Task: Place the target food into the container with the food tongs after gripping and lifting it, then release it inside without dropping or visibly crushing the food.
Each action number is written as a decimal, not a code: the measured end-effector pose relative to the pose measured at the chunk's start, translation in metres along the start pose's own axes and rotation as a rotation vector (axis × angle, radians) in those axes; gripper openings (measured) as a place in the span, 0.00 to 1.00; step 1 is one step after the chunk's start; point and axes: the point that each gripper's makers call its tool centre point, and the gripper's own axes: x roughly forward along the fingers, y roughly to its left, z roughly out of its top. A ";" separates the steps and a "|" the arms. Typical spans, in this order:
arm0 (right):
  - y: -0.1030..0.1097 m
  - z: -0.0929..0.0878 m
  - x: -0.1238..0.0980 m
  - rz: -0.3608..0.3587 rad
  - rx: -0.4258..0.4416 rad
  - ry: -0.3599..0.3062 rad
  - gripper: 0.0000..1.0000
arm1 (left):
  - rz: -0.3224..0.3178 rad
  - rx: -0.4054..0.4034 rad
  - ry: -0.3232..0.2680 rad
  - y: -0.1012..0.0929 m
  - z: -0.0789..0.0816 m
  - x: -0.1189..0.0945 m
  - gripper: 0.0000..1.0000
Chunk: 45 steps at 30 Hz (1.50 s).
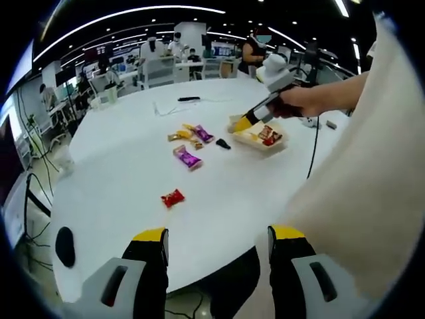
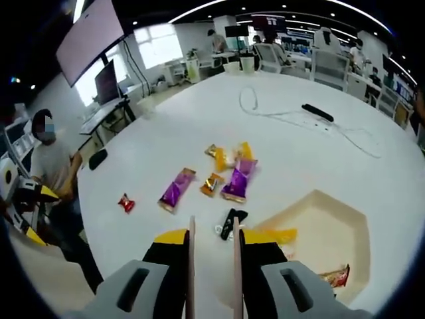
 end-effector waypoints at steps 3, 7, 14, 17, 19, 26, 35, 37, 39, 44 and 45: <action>0.001 -0.001 0.002 0.001 0.000 0.003 0.29 | 0.003 -0.005 0.002 0.000 -0.001 0.000 0.60; -0.001 -0.001 0.006 0.003 -0.007 0.009 0.29 | 0.004 -0.008 0.004 -0.001 0.000 0.001 0.60; -0.007 0.003 0.012 0.002 -0.012 0.014 0.29 | 0.003 -0.008 0.005 0.000 0.003 0.004 0.60; -0.005 0.002 0.014 0.002 -0.015 0.022 0.29 | 0.003 -0.010 0.008 0.002 0.003 0.005 0.60; -0.006 0.000 0.016 0.002 -0.017 0.028 0.29 | 0.003 -0.011 0.010 0.002 0.003 0.005 0.60; -0.015 -0.005 0.024 -0.015 -0.019 0.055 0.29 | 0.000 -0.013 0.019 0.006 0.004 0.008 0.60; -0.022 -0.010 0.033 -0.023 0.004 0.067 0.29 | -0.011 0.018 0.047 0.006 0.007 0.013 0.60; -0.021 -0.010 0.035 -0.022 0.003 0.068 0.29 | -0.014 0.020 0.049 0.006 0.009 0.014 0.60; -0.021 -0.010 0.035 -0.024 0.003 0.067 0.29 | -0.015 0.022 0.051 0.006 0.009 0.015 0.60; -0.025 -0.007 0.038 -0.038 -0.017 0.064 0.29 | -0.019 0.023 0.052 0.005 0.012 0.017 0.60; -0.024 -0.006 0.038 -0.034 -0.029 0.065 0.29 | -0.021 0.024 0.051 0.005 0.013 0.017 0.60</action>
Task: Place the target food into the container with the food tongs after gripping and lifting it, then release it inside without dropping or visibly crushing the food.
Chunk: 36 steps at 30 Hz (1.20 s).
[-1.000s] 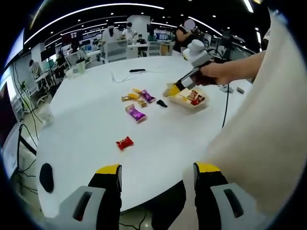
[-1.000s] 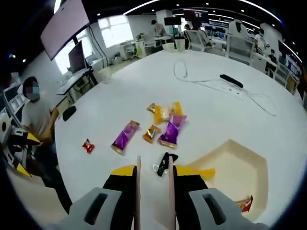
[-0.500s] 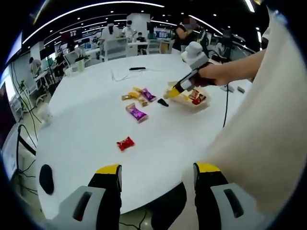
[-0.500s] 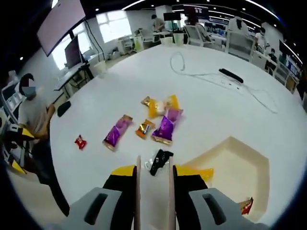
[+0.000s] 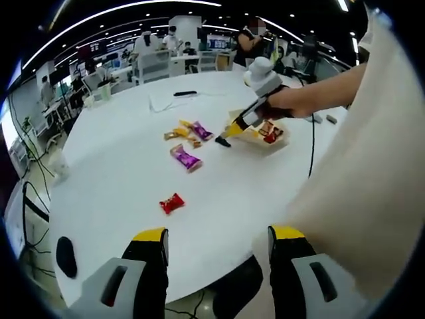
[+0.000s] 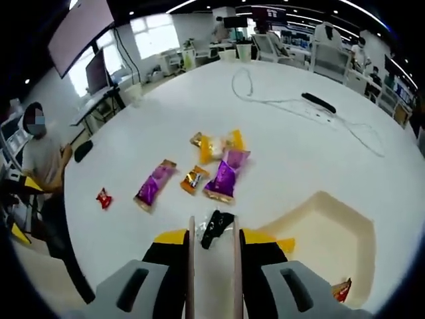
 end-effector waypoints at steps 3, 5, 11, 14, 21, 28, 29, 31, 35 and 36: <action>0.002 0.000 0.003 0.012 -0.011 0.008 0.29 | -0.003 0.004 0.002 0.000 0.001 0.001 0.61; 0.003 0.000 0.005 0.014 -0.010 0.009 0.29 | -0.003 0.007 0.002 0.001 0.003 0.001 0.60; 0.007 0.000 0.008 -0.002 -0.019 0.023 0.29 | -0.004 0.004 0.003 0.002 0.003 0.002 0.60; 0.003 0.001 0.011 -0.019 -0.034 0.037 0.29 | -0.007 0.004 0.004 0.002 0.003 0.002 0.60; 0.004 0.003 0.015 -0.025 -0.055 0.067 0.29 | -0.007 -0.003 0.001 0.003 0.004 0.003 0.60; 0.015 0.005 0.016 0.004 -0.060 0.101 0.29 | -0.005 -0.023 -0.013 0.007 0.006 0.004 0.60; 0.016 0.005 0.017 0.010 -0.059 0.101 0.29 | -0.003 -0.027 -0.016 0.007 0.006 0.004 0.60; 0.019 0.006 0.018 0.018 -0.060 0.102 0.29 | -0.003 -0.030 -0.020 0.007 0.006 0.004 0.60; 0.019 0.007 0.022 0.030 -0.060 0.105 0.29 | -0.005 -0.033 -0.020 0.007 0.004 0.005 0.60; 0.020 0.007 0.022 0.034 -0.060 0.106 0.29 | -0.006 -0.036 -0.020 0.007 0.004 0.005 0.60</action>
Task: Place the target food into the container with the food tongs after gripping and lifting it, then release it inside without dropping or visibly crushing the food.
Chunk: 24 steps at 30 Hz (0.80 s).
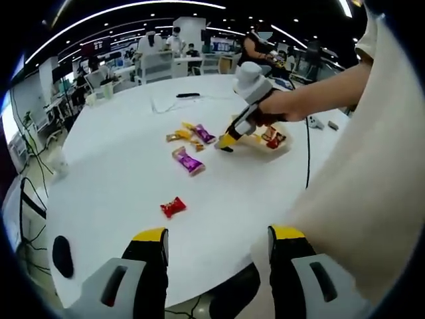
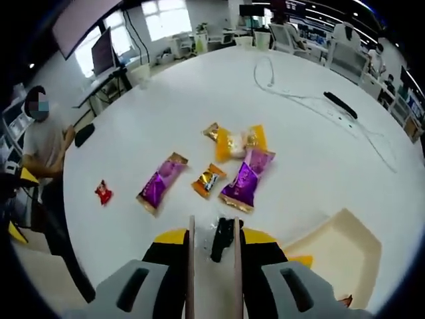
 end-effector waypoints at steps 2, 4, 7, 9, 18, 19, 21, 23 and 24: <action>0.003 -0.001 0.002 0.010 -0.004 0.002 0.29 | -0.001 0.001 0.002 0.000 -0.001 0.000 0.60; 0.005 -0.002 0.003 0.021 -0.007 0.003 0.29 | 0.000 0.000 0.001 0.001 -0.001 0.001 0.60; 0.007 -0.003 0.004 0.030 -0.024 0.007 0.29 | 0.000 0.001 0.002 0.001 -0.001 0.001 0.60; 0.004 -0.002 0.005 0.020 -0.040 -0.004 0.29 | 0.001 0.004 -0.001 0.002 0.000 0.001 0.60; 0.000 -0.006 0.003 -0.015 -0.076 0.007 0.28 | 0.002 -0.004 -0.006 0.002 0.000 0.002 0.60; -0.001 -0.007 0.003 -0.015 -0.078 0.009 0.28 | 0.002 -0.006 -0.006 0.002 0.000 0.002 0.60; -0.001 -0.008 0.004 -0.016 -0.083 0.013 0.28 | 0.003 -0.006 -0.003 0.002 -0.001 0.001 0.60; -0.001 -0.009 0.005 -0.015 -0.088 0.016 0.28 | 0.004 -0.008 -0.003 0.003 -0.002 0.001 0.60; -0.002 -0.009 0.005 -0.017 -0.093 0.017 0.27 | 0.006 -0.008 -0.003 0.003 -0.002 0.001 0.60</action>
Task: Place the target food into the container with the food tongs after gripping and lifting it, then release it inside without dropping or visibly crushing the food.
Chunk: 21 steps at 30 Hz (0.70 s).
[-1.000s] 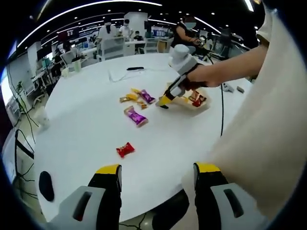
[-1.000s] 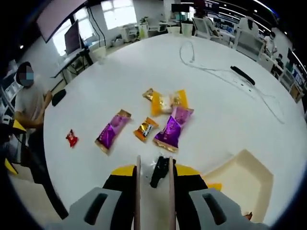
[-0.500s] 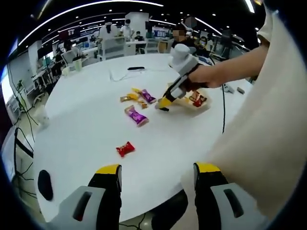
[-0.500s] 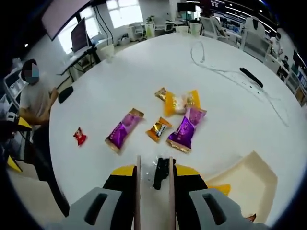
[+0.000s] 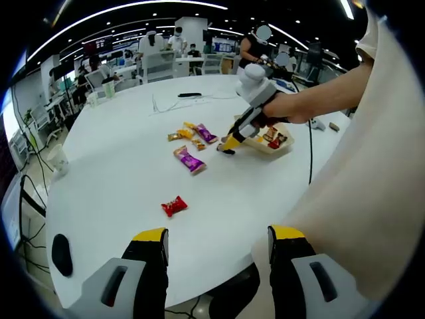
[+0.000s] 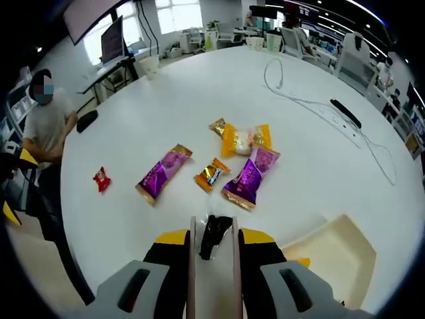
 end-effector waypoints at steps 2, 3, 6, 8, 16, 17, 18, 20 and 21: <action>-0.001 0.001 0.000 -0.008 -0.008 -0.006 0.27 | 0.003 0.000 0.000 0.001 0.000 0.000 0.61; -0.001 0.001 0.001 -0.007 -0.011 -0.005 0.27 | 0.006 -0.002 -0.004 0.002 0.002 -0.001 0.61; 0.000 0.001 0.003 -0.009 -0.024 0.005 0.26 | 0.015 -0.008 -0.012 0.005 0.004 -0.002 0.60; 0.000 0.000 0.003 -0.012 -0.030 0.009 0.26 | 0.018 -0.008 -0.013 0.006 0.005 -0.002 0.60; 0.001 0.003 0.003 -0.035 -0.094 0.013 0.24 | 0.016 -0.010 -0.011 0.007 0.005 0.000 0.60; 0.001 0.003 0.004 -0.036 -0.096 0.014 0.24 | 0.015 -0.008 -0.010 0.007 0.004 0.000 0.60; 0.000 0.002 0.004 -0.036 -0.096 0.014 0.24 | 0.013 -0.007 -0.009 0.007 0.004 0.000 0.60; -0.001 0.002 0.004 -0.039 -0.102 0.015 0.24 | 0.012 -0.007 -0.008 0.007 0.004 0.001 0.60; -0.002 0.000 0.005 -0.041 -0.109 0.019 0.24 | 0.012 -0.006 -0.008 0.008 0.005 0.001 0.60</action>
